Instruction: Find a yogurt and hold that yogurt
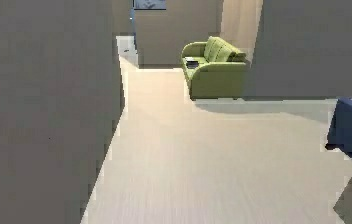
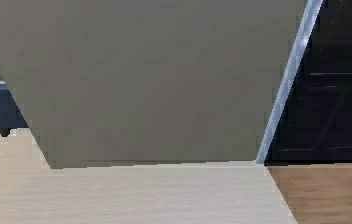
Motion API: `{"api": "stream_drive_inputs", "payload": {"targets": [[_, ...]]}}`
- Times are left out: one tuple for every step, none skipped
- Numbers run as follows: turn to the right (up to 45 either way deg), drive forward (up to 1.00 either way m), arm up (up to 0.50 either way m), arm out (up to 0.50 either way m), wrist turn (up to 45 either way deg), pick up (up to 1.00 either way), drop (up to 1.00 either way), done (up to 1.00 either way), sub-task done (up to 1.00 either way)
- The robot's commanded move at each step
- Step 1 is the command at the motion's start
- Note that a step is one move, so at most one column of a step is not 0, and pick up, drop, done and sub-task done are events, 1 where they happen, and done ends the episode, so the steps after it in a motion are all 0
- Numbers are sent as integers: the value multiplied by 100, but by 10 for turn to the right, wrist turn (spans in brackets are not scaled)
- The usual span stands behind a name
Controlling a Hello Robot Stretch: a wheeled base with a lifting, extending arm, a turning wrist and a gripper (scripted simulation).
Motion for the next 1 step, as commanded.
{"api": "stream_drive_inputs", "payload": {"targets": [[-120,0,0,0,0,0,0,0,0]]}}
